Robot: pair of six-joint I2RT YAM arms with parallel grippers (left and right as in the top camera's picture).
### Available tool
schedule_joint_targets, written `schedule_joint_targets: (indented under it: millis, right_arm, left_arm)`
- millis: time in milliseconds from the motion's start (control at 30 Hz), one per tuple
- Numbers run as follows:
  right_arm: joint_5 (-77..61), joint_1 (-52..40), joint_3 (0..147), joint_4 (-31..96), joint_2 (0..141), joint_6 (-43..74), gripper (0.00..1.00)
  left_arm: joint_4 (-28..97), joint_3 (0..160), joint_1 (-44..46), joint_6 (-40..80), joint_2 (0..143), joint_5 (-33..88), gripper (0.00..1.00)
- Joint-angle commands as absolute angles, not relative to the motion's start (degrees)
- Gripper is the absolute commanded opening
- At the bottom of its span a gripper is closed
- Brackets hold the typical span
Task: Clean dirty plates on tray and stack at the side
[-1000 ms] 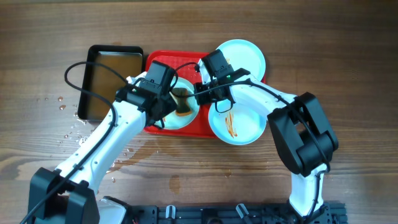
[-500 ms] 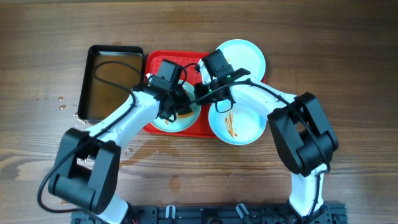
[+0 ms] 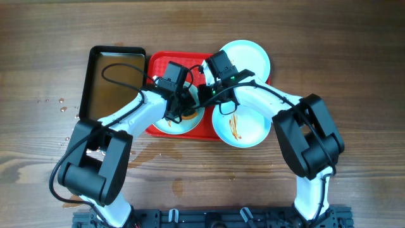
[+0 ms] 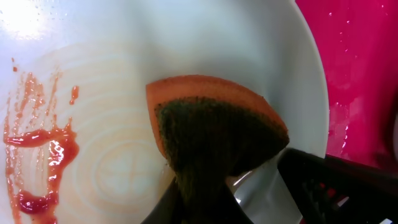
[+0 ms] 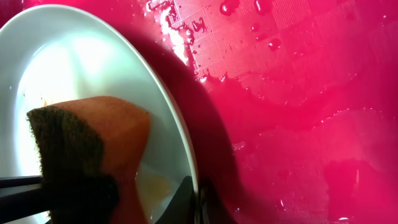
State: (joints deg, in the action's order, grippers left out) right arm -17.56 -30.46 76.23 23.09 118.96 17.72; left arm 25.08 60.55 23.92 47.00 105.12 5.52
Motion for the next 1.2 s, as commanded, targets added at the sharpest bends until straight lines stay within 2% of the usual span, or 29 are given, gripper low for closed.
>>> schedule_joint_targets:
  millis: [0,167,533,733,867,933,1167]
  right_arm:
    - [-16.97,-30.55,75.88,23.2,120.44,18.0,0.04]
    - [-16.97,-30.55,75.88,23.27,120.44,18.0,0.04]
    - [-16.97,-30.55,75.88,23.62,120.44,18.0,0.04]
    - [-16.97,-30.55,75.88,23.64,120.44,18.0,0.04]
    - [-16.97,-30.55,75.88,23.44,120.44,18.0,0.04]
    - [-16.97,-30.55,75.88,23.42,120.44,18.0,0.04]
    - [-16.97,-30.55,75.88,23.57,120.44,18.0,0.04]
  left_arm:
    - [25.1,59.96,23.77,46.7,106.5,3.42,0.04]
    - [30.41,59.96,23.49,46.7,106.5,-7.68,0.04]
    - [35.7,60.01,23.44,46.68,105.34,-21.37,0.04]
    - [38.52,60.01,23.51,46.7,98.45,-20.45,0.04]
    - [37.3,60.01,23.51,46.7,95.5,-11.46,0.04]
    - [34.65,59.99,23.86,46.72,96.51,-5.1,0.04]
    - [31.66,59.99,26.89,46.72,105.45,-4.51,0.04]
